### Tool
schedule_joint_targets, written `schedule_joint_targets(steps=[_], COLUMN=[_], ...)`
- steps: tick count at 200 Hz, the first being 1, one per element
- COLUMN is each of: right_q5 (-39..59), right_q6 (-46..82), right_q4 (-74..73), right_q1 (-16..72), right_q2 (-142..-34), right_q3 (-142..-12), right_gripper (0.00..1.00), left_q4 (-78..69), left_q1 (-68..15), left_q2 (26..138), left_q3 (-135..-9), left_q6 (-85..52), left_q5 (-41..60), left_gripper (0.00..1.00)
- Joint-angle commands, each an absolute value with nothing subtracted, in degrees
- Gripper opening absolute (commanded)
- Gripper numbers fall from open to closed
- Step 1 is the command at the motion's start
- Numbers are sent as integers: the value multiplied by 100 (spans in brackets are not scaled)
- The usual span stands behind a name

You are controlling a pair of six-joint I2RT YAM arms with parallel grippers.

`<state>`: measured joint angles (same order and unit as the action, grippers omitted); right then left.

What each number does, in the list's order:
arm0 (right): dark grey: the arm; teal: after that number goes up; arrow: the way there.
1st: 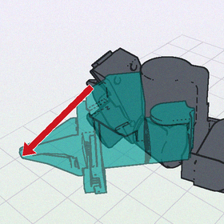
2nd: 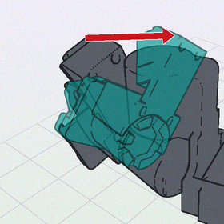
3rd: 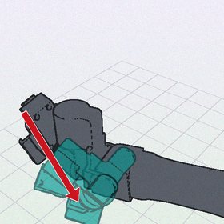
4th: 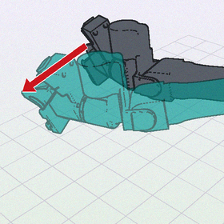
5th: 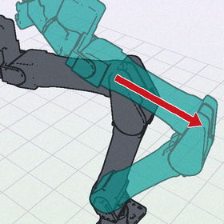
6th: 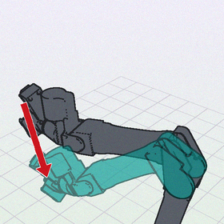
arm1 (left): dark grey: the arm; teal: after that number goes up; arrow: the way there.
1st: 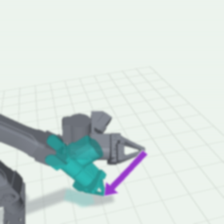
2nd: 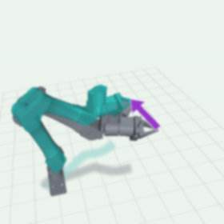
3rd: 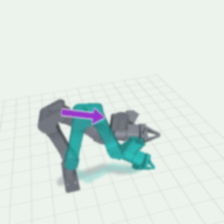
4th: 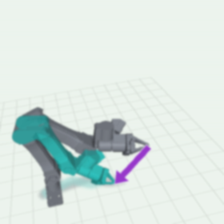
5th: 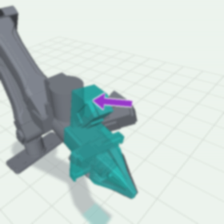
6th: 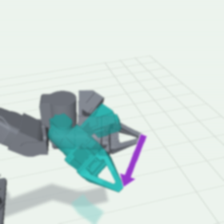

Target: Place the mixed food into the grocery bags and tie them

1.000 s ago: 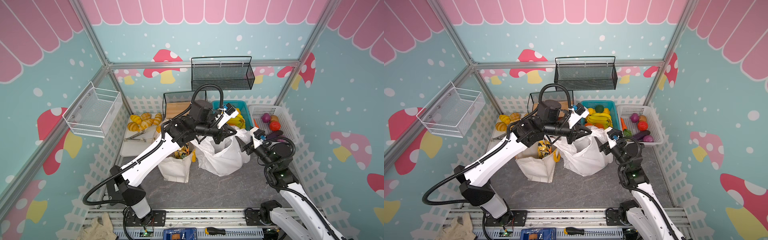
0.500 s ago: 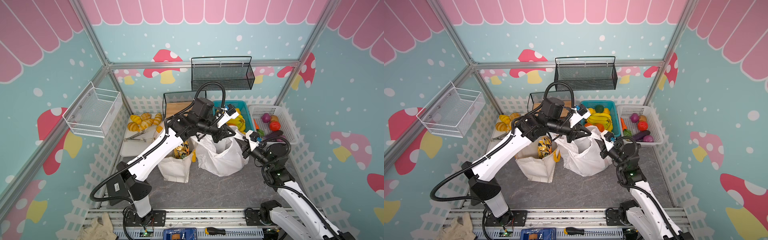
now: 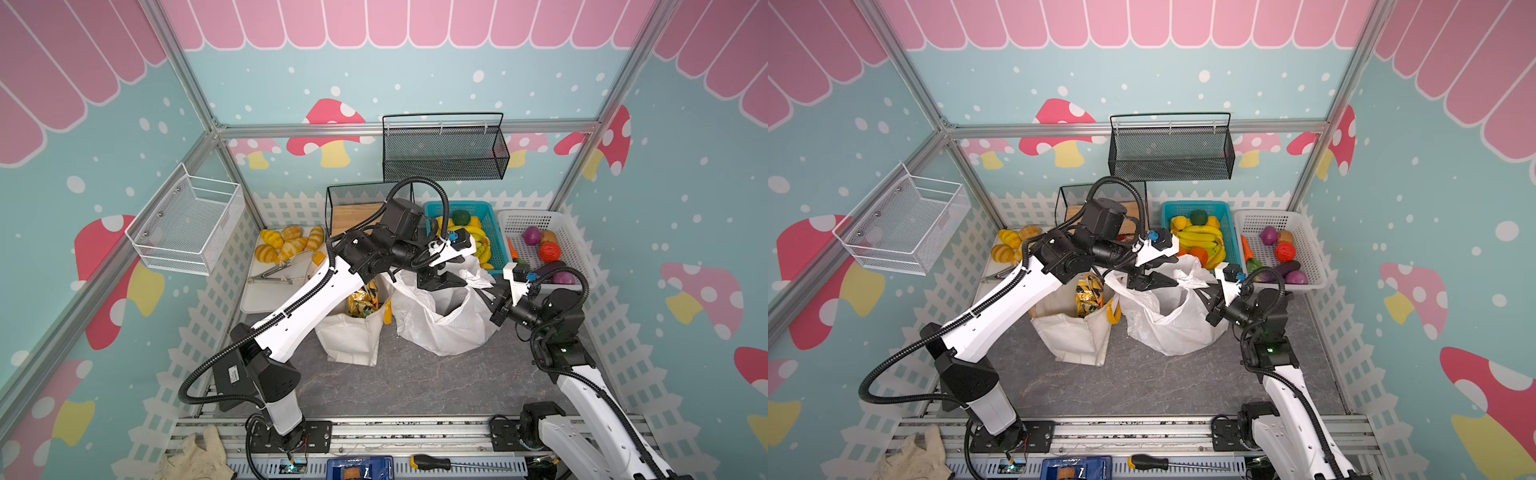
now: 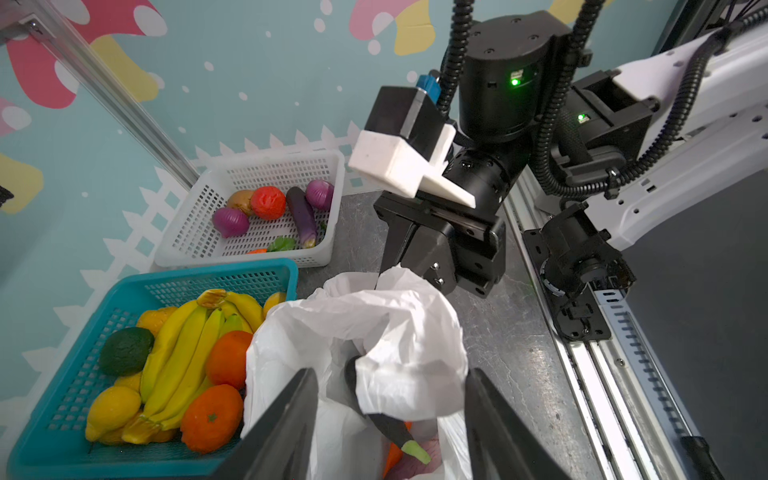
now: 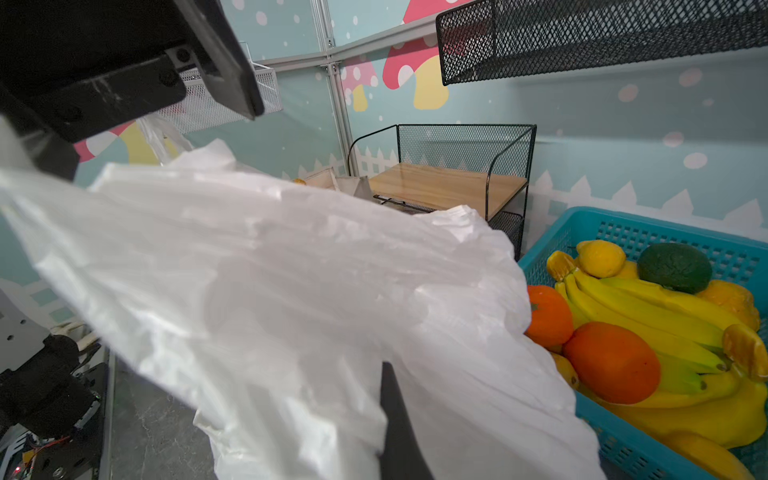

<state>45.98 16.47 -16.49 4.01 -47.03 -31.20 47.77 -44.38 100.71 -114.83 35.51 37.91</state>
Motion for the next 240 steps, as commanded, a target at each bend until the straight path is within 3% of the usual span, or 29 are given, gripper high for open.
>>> schedule_joint_targets(steps=[1, 80, 159, 197, 214, 225, 240], right_q5=[5072, 5464, 5638, 5493, 5354, 5097, 4500], right_q6=[2024, 2267, 2259, 2232, 2186, 2066, 1734], right_q4=[-1589, -1604, -1658, -1679, -1664, -1565, -1396], right_q1=[250, 87, 79, 79, 81, 79, 101], right_q2=[-4825, -5000, -5089, -5176, -5205, -5159, -4886], right_q3=[-3298, -3577, -3593, -3589, -3572, -3555, -3462], right_gripper=[0, 0, 0, 0, 4, 12, 30], left_q4=[4805, 4319, 2218, 1778, 1647, 1478, 1170], left_q1=[-4438, -4556, -4747, -4755, -4777, -4781, -4790], left_q2=[10004, 9816, 9618, 9574, 9623, 9640, 9613], left_q3=[-11371, -10644, -9779, -9581, -9574, -9530, -9475], left_q6=[4064, 5013, 4509, 4037, 3591, 3144, 2117], left_q5=[4080, 4116, 3578, 3861, 3951, 3928, 3622], left_gripper=[65, 76, 73, 52, 36, 25, 13])
